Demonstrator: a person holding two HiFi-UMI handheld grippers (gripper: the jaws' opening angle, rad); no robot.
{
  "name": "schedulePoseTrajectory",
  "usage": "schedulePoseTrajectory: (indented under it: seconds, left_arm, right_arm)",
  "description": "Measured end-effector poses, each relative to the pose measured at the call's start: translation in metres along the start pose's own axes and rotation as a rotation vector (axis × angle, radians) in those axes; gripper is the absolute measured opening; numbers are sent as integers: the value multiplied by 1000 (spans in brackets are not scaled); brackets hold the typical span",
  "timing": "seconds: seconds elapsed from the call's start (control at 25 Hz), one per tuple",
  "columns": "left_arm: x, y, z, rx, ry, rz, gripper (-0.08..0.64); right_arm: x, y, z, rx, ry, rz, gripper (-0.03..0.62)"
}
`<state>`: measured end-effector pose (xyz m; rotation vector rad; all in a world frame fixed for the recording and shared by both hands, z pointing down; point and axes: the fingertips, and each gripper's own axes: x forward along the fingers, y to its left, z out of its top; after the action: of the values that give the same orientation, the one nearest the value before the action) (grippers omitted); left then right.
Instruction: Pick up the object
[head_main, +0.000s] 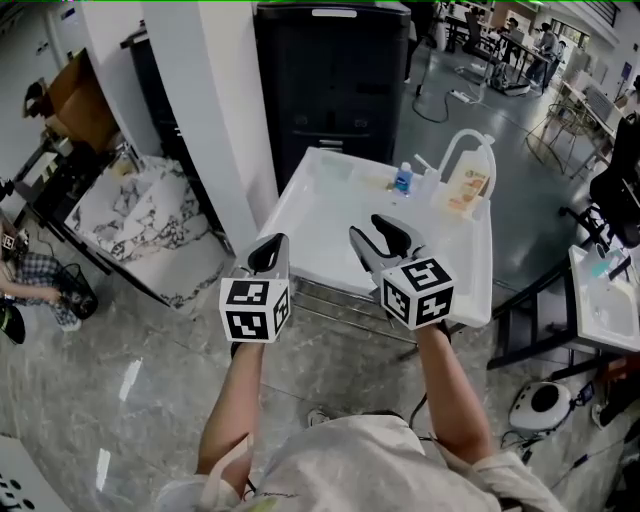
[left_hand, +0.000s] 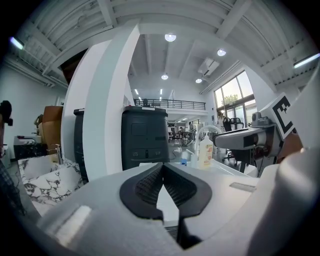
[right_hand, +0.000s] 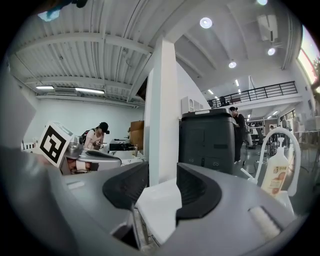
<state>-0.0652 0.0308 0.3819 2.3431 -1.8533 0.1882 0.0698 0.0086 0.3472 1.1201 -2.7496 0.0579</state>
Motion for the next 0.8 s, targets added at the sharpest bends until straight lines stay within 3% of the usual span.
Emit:
schedulePoseTrajectory:
  seconds: [0.4, 0.8]
  left_arm:
    - [6, 34, -9, 2, 19, 12, 6]
    - [47, 52, -9, 14, 28, 6, 6]
  right_arm:
    - [33, 6, 5, -8, -12, -5, 187]
    - [68, -21, 0, -8, -10, -17, 192]
